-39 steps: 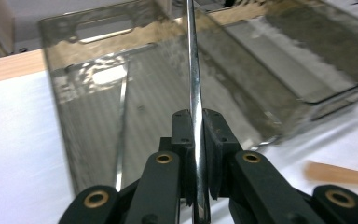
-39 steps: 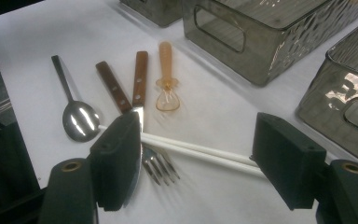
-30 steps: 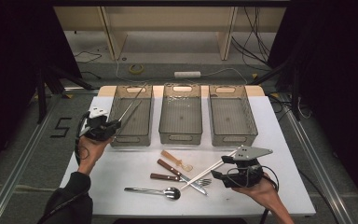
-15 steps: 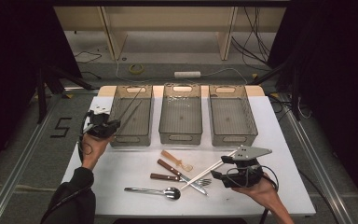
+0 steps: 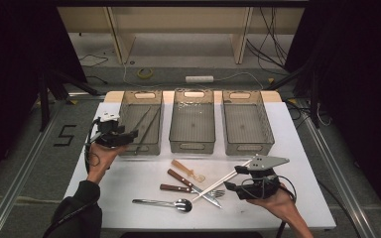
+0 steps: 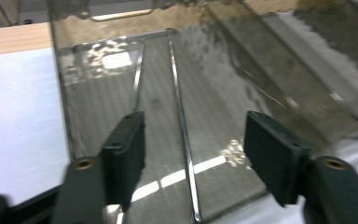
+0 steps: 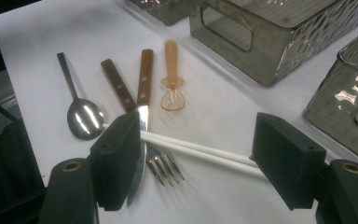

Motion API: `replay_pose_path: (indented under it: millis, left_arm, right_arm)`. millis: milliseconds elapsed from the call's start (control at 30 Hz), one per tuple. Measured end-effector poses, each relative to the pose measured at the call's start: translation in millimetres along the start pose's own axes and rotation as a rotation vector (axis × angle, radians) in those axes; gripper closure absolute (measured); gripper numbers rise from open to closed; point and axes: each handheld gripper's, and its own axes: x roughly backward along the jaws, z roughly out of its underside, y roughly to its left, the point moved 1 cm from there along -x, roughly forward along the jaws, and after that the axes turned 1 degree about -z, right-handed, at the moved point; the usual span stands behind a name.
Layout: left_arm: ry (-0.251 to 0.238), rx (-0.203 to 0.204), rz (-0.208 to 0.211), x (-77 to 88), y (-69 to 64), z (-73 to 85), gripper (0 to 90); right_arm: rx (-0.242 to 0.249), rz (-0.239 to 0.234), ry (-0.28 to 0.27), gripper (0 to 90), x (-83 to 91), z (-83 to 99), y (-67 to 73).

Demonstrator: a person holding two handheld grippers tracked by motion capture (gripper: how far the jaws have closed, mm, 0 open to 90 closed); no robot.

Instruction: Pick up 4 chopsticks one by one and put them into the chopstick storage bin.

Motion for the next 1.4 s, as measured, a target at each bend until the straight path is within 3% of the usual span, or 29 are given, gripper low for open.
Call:
replay_pose_path:
  millis: [67, 267, 333, 400, 500, 567, 700, 800, 1000, 1400]
  left_arm:
    - [-0.005, 0.01, 0.044, 4.9, -5.6, 0.5, 31.2]
    - [-0.022, -0.033, 0.097, 22.4, -27.1, 5.3, 22.9]
    - [-0.041, -0.018, 0.127, 28.6, -32.4, 6.7, 21.4]
    - [-0.077, -0.034, 0.115, 39.7, -35.4, 6.8, 21.3]
    - [-0.105, 0.003, 0.165, 55.6, -36.2, 6.4, 18.8]
    - [-0.118, -0.017, 0.166, 64.0, -40.4, 8.8, 17.8]
    - [-0.138, -0.015, 0.166, 73.8, -48.7, 18.5, 16.1]
    - [-0.13, -0.043, 0.173, 75.8, -55.6, 25.1, 16.0]
    - [-0.118, -0.06, 0.201, 75.2, -65.5, 38.7, 15.4]
    - [-0.114, -0.12, 0.256, 78.1, -85.3, 49.7, 15.1]
  right_arm:
    - [0.001, 0.004, 0.001, 33.5, 0.1, -0.2, 0.0]
    - [0.004, 0.006, 0.01, 33.5, -1.2, 1.1, -0.4]
    - [-0.003, 0.001, 0.015, 33.8, -5.7, 0.0, -1.0]
    - [-0.002, 0.003, 0.029, 33.5, -7.9, 0.8, -2.6]
    - [-0.011, 0.017, 0.006, 33.6, -3.0, 2.4, -8.3]
    - [-0.01, 0.018, -0.004, 33.6, 0.3, 2.4, -12.5]
    - [-0.008, 0.023, -0.007, 33.5, 4.0, 2.8, -14.7]
    - [0.013, 0.026, -0.014, 33.5, 7.3, -0.5, -15.3]
    - [0.044, 0.029, 0.003, 33.9, 8.4, -4.7, -21.4]
    - [0.185, 0.025, 0.143, 34.5, -9.7, -16.4, -32.2]
